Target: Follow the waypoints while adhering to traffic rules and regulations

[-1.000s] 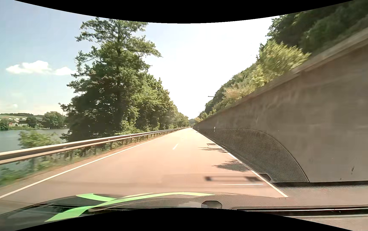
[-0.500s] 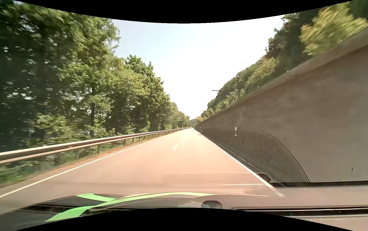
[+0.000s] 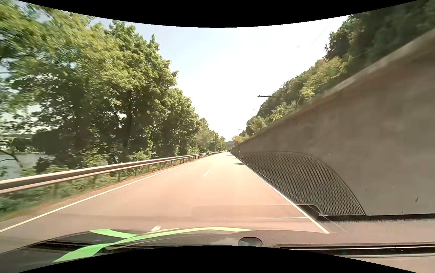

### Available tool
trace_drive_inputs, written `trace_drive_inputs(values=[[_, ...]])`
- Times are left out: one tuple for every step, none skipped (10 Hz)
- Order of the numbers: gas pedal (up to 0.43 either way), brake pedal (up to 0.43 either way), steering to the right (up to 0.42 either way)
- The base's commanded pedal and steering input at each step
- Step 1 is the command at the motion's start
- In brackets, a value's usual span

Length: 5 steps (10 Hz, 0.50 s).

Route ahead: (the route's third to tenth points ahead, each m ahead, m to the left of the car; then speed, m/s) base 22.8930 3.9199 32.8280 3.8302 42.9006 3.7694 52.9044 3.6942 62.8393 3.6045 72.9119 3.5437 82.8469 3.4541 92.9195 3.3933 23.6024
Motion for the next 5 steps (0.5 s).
trace_drive_inputs(values=[[0.220,0.000,-0.004],[0.220,0.000,-0.004],[0.220,0.000,-0.004],[0.228,0.000,-0.004],[0.240,0.000,-0.004]])
